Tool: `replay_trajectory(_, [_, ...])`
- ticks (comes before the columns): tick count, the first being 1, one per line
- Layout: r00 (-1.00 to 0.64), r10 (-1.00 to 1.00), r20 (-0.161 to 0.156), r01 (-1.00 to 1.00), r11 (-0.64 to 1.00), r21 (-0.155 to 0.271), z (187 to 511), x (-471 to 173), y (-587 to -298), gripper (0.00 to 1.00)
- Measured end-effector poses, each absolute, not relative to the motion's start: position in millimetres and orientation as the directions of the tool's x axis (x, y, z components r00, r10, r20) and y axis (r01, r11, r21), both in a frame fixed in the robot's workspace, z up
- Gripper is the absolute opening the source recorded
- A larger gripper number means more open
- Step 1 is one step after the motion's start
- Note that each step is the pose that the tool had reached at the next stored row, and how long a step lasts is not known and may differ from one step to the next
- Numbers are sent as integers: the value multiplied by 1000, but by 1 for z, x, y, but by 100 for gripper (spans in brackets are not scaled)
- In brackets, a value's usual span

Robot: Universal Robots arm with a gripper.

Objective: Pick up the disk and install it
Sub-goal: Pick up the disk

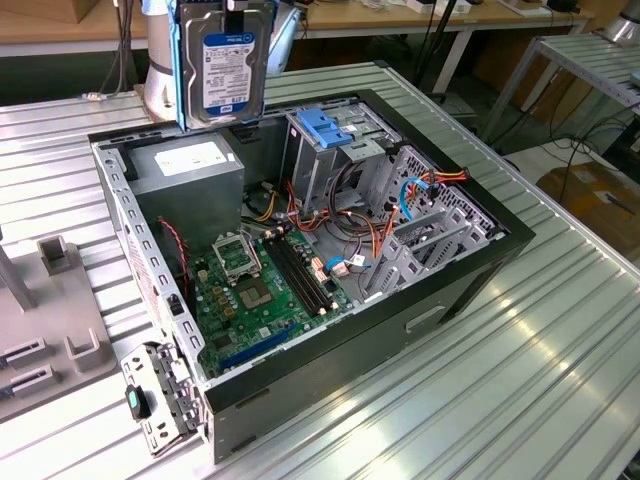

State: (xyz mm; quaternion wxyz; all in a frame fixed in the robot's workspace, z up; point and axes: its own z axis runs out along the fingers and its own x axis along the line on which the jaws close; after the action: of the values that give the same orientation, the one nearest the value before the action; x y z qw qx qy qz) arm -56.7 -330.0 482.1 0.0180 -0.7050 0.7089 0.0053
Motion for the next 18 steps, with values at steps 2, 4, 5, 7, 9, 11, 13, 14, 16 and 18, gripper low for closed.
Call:
replay_trajectory(2, [-5, -999, -33, -1000, 6, -18, 482, -48, -330, 35])
replay_trajectory(4, [-6, -999, -33, -1000, 6, -18, 482, -41, -330, 35])
replay_trajectory(5, [-5, -999, -33, -1000, 6, -18, 482, -38, -330, 35])
replay_trajectory(7, [-5, -999, -33, -1000, 6, -18, 482, -33, -330, 35])
replay_trajectory(9, [-6, -999, -33, -1000, 6, -18, 482, -28, -330, 35])
replay_trajectory(11, [-5, -999, -33, -1000, 6, -18, 482, -24, -330, 35])
replay_trajectory(13, [-5, -999, -33, -1000, 6, -18, 482, -19, -330, 35])
replay_trajectory(14, [-5, -999, -33, -1000, 6, -18, 482, -17, -330, 35])
replay_trajectory(16, [-5, -999, -33, -1000, 6, -18, 482, -13, -330, 35])
replay_trajectory(18, [-6, -999, -33, -1000, 6, -18, 482, -9, -330, 35])
